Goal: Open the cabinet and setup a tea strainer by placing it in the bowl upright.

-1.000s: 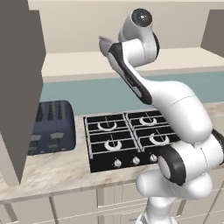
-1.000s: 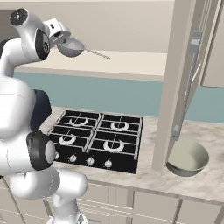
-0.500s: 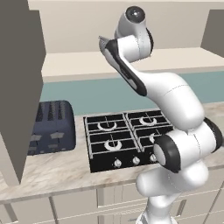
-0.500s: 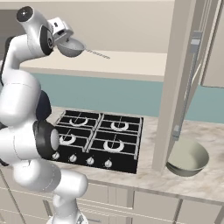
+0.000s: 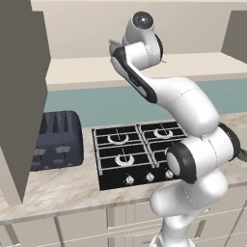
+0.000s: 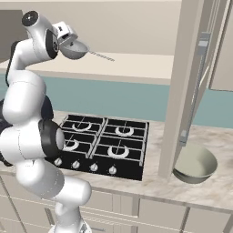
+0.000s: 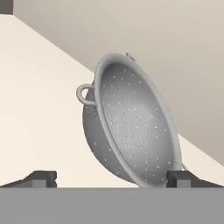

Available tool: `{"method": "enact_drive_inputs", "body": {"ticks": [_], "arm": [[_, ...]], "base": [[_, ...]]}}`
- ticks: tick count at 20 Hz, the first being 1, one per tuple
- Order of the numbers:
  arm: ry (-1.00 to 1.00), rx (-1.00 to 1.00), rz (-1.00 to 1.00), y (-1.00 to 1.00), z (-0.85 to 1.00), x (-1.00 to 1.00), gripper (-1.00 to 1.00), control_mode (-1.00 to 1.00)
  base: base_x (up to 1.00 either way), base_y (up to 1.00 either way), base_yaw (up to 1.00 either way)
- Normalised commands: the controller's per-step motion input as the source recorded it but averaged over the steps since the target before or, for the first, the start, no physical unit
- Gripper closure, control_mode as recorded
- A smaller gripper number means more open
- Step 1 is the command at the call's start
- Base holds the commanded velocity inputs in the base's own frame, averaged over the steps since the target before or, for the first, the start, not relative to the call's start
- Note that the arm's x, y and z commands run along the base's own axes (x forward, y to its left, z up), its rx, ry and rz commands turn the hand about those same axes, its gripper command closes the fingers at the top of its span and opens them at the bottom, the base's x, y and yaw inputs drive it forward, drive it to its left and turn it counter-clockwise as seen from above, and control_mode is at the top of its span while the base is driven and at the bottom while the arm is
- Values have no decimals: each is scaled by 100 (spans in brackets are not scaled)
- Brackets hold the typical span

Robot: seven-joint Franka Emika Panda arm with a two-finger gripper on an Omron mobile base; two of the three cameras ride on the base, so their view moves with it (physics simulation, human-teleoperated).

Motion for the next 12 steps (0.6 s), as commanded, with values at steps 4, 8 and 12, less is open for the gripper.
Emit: {"method": "enact_drive_inputs", "body": {"ticks": [4, 8, 12], "arm": [[0, 0, 0, 5, -4, 20, -100, -100], [0, 0, 0, 1, 0, 17, -100, -100], [0, 0, 0, 0, 0, 15, -100, -100]], "base": [[0, 0, 0], [0, 0, 0], [0, 0, 0]]}}
